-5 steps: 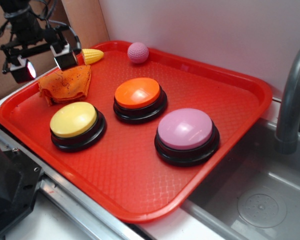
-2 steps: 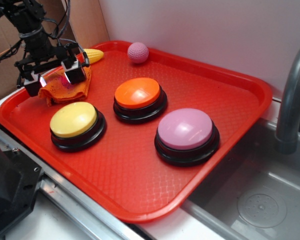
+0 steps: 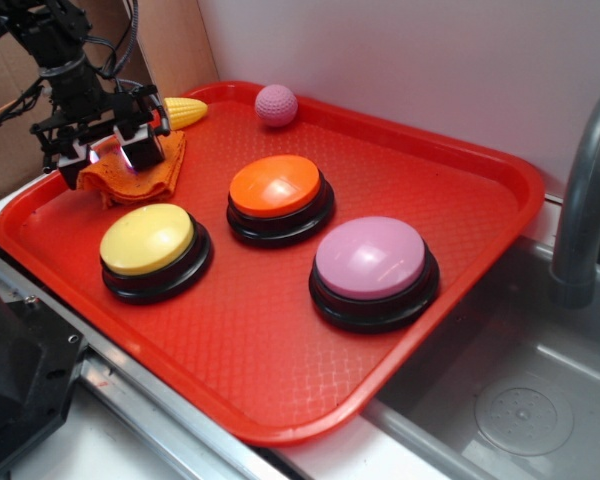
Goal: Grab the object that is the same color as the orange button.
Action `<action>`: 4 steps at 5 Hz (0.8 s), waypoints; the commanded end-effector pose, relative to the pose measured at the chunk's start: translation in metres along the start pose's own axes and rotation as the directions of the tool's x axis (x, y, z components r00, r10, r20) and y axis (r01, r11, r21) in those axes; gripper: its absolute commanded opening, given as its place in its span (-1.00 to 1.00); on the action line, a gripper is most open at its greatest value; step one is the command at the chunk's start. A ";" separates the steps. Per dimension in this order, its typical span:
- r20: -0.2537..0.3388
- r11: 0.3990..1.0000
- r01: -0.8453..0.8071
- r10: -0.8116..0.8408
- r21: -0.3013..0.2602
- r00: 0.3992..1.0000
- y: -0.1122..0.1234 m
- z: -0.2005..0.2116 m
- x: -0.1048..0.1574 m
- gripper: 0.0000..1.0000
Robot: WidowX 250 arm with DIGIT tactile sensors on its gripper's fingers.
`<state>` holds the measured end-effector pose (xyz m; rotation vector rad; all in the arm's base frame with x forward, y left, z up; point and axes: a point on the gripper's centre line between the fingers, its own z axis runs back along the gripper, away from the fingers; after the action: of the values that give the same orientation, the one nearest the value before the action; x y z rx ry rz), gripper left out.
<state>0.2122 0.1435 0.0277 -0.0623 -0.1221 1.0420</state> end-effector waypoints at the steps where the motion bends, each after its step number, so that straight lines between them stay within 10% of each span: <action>1: 0.084 1.000 0.017 -0.015 -0.022 0.996 0.004 0.023 0.009 -1.00; 4: 0.046 0.913 0.407 -0.406 -0.031 0.913 -0.026 0.098 -0.031 -1.00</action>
<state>0.2054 0.0912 0.1075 -0.0677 -0.1043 0.6280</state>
